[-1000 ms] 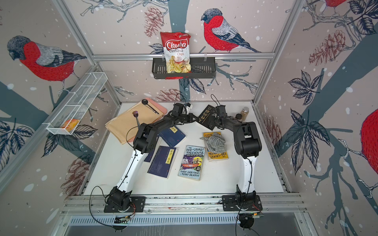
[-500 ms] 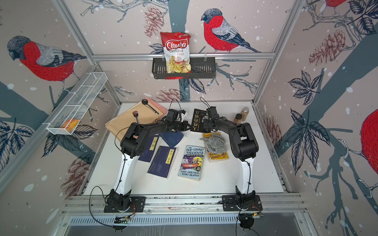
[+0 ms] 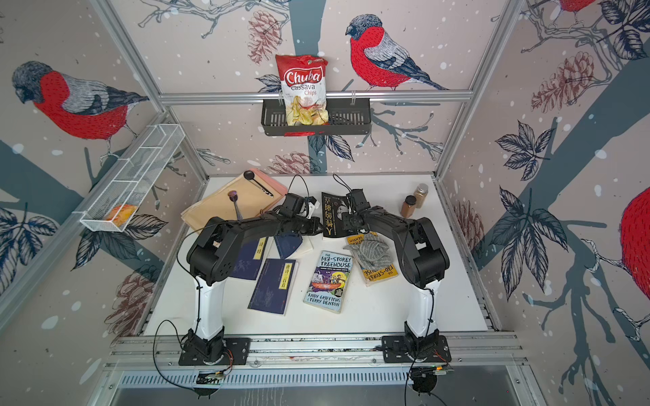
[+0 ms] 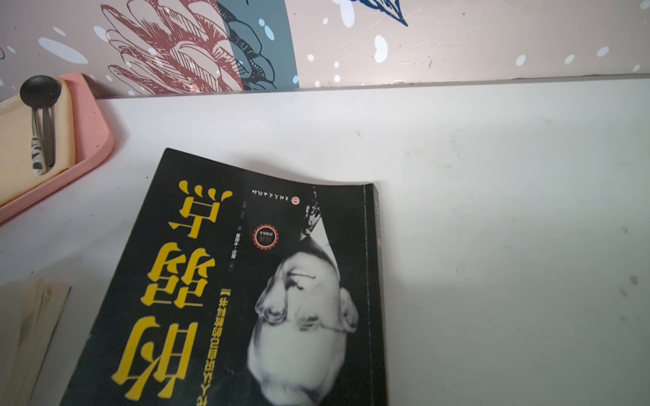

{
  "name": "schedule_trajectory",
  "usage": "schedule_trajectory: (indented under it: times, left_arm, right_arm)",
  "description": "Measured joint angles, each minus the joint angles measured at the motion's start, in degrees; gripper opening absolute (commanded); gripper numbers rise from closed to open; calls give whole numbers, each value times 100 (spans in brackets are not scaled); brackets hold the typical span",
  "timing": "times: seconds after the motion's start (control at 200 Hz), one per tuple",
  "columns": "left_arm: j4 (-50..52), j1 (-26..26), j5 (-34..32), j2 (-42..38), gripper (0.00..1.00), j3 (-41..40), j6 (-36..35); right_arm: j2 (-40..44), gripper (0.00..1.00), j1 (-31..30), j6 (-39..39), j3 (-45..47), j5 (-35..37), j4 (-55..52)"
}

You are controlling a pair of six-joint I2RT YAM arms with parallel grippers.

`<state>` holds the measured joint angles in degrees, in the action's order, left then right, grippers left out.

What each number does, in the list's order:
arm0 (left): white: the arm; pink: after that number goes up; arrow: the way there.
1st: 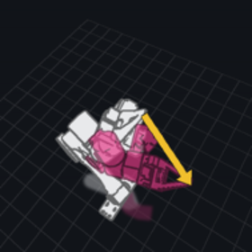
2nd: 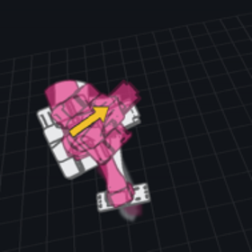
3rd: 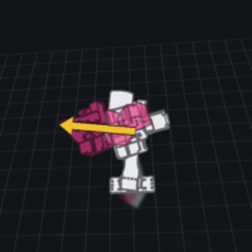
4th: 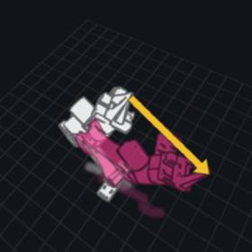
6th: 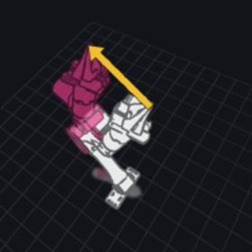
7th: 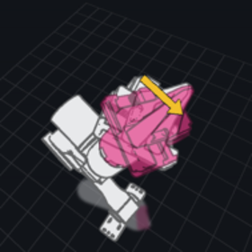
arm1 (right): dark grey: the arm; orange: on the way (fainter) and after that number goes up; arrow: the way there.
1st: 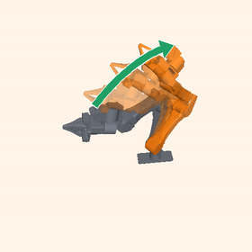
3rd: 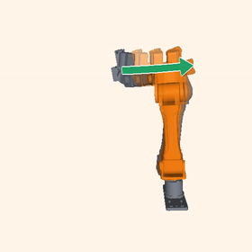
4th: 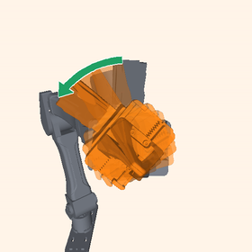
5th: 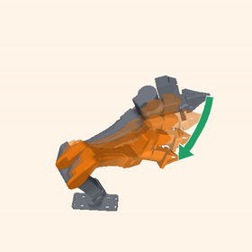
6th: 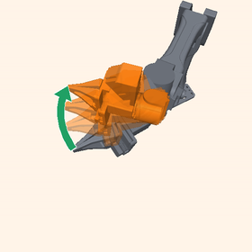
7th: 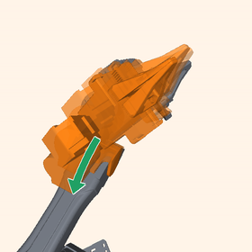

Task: Wipe the cover of the book
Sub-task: Move the book to the center of the board.

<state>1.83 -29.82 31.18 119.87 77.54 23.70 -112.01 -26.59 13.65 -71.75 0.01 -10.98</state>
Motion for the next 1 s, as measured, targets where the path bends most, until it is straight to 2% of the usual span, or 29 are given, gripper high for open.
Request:
schedule_trajectory:
  times: [0.115, 0.415, 0.54, 0.66, 0.85, 1.001]
  left_arm:
    - [-26, -72, 33, 39, 0, 33, -11]
    - [282, -173, 15, 9, 0, 232, -118]
    - [492, -197, -179, -188, 25, 232, -184]
    - [675, -197, -485, -354, 37, 289, -273]
    - [868, -199, -754, -496, 42, 485, -313]
    - [907, -201, -844, -553, 42, 608, -315]
  right_arm:
    - [87, 56, -87, 4, 188, -367, 44]
    - [348, 54, -153, 7, 551, -686, 149]
    - [439, 65, -170, 31, 638, -741, 146]
    - [494, 67, -70, 116, 608, -601, 63]
    - [470, 69, 289, 138, 286, -343, 48]
    - [20, 70, 455, 133, -140, -291, 105]
